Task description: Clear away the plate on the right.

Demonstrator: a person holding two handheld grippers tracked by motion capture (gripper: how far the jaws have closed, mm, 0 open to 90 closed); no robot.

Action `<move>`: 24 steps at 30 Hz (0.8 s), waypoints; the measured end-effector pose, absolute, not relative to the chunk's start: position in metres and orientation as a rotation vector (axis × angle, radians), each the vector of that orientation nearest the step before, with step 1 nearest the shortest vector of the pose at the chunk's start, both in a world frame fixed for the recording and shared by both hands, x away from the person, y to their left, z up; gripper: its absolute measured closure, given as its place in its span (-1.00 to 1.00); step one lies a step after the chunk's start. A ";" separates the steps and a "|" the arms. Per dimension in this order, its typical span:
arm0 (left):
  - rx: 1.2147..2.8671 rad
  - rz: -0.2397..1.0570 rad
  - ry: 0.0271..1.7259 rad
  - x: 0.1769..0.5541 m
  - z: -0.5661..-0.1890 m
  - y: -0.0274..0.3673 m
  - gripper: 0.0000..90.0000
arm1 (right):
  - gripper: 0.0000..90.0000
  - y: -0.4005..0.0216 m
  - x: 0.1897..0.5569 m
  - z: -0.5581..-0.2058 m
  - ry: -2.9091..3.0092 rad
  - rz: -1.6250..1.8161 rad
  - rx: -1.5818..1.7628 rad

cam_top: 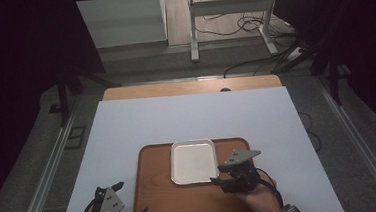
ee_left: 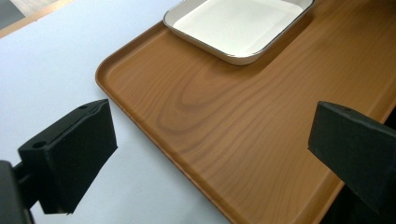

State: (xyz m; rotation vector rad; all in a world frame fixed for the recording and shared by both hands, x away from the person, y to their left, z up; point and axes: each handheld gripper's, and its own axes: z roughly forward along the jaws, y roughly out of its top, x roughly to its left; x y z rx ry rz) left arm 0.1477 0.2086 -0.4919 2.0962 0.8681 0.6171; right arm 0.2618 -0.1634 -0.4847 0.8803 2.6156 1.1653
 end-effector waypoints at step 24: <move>2.110 0.682 0.840 0.147 -0.492 0.208 -0.97 | -0.15 -0.183 0.268 -0.480 2.556 1.169 0.905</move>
